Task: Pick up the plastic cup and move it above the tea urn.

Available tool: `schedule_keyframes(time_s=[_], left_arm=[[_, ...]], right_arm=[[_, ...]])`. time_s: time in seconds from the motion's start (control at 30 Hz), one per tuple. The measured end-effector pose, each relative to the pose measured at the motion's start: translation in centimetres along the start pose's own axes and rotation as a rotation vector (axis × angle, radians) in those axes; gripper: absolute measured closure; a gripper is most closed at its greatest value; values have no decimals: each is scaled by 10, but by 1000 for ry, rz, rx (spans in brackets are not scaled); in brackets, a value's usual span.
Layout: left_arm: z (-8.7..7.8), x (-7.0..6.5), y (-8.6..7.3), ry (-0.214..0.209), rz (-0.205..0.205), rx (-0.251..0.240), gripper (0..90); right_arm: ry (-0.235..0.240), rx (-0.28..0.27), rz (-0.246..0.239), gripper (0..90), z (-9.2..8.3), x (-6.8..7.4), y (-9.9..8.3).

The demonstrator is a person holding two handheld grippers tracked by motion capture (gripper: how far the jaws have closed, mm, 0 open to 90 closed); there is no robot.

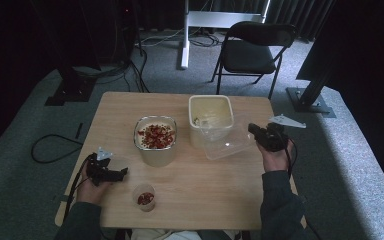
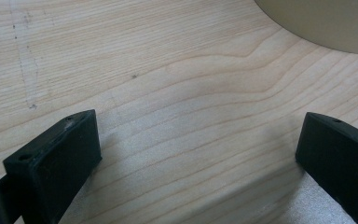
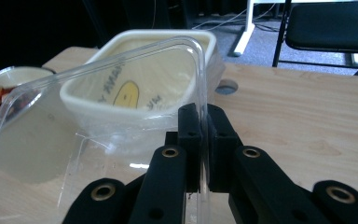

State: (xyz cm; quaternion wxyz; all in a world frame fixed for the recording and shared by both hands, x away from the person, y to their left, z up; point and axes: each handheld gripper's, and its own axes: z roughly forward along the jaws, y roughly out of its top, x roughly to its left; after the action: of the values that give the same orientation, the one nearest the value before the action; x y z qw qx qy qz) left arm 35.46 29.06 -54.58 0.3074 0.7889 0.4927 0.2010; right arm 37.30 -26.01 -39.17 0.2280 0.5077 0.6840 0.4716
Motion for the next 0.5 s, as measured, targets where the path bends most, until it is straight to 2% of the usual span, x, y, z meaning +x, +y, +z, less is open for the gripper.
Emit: schedule_keyframes(time_s=[0.23, 0.5], left_arm=[[0, 0, 0, 0, 0, 1, 3], [0, 0, 0, 0, -2, 0, 4]], right_arm=[[-22, -25, 14, 866, 1, -6, 22], [-71, -34, 43, 866, 17, -13, 48]])
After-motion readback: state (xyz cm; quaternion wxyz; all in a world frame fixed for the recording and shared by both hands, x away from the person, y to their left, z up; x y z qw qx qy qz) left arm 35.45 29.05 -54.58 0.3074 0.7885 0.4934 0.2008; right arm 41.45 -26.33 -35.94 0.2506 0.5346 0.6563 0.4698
